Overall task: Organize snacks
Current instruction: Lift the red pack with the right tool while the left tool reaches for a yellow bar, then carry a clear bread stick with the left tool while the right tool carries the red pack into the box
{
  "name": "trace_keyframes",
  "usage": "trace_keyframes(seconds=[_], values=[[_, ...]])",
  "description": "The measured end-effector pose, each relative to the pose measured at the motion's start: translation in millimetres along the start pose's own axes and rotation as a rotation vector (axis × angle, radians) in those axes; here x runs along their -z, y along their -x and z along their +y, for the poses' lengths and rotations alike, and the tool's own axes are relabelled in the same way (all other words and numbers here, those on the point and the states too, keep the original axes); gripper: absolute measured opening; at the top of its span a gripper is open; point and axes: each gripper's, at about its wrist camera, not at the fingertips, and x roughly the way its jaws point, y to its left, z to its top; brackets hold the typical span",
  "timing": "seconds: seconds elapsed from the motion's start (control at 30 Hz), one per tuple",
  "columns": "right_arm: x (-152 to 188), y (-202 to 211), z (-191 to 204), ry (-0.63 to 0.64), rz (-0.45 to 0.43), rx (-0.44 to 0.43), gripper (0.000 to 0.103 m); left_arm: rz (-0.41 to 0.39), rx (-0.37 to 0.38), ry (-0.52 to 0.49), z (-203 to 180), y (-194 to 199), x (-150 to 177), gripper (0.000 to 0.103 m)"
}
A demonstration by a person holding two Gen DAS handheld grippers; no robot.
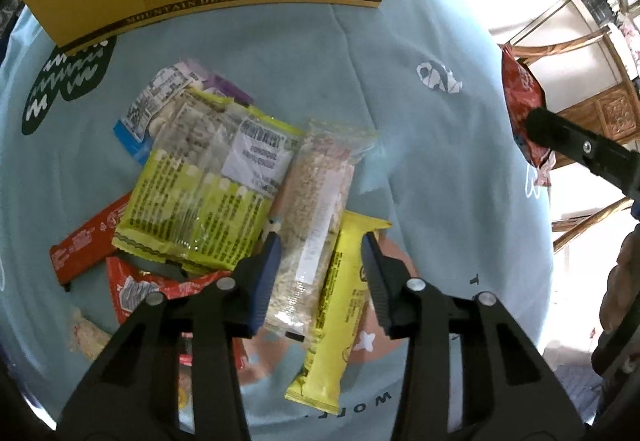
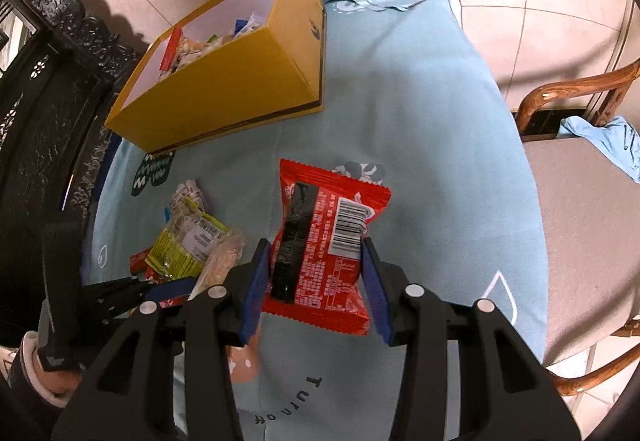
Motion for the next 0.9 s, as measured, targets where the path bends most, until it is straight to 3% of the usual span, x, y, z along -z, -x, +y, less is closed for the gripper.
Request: trace_keyframes(seconds=[0.1, 0.23, 0.3, 0.37, 0.6, 0.73, 0.9], values=[[0, -1, 4, 0.02, 0.005, -0.014, 0.045, 0.015, 0.067, 0.041, 15, -5, -2, 0.047], [1, -2, 8, 0.037, 0.012, -0.031, 0.045, 0.021, 0.089, 0.055, 17, -9, -2, 0.049], [1, -1, 9, 0.042, 0.014, -0.036, 0.045, 0.025, 0.108, 0.06, 19, -7, -2, 0.042], [2, 1, 9, 0.044, 0.012, -0.039, 0.045, 0.024, 0.137, 0.065, 23, -3, -1, 0.026], [4, 3, 10, 0.044, 0.012, -0.042, 0.045, 0.024, 0.183, 0.099, 41, -4, -3, 0.027], [5, 2, 15, 0.051, 0.019, -0.044, 0.045, 0.008, 0.112, 0.056, 21, -6, -7, 0.024], [0, 14, 27, 0.081, -0.011, -0.053, 0.045, -0.063, 0.04, 0.025, 14, 30, -3, 0.024]])
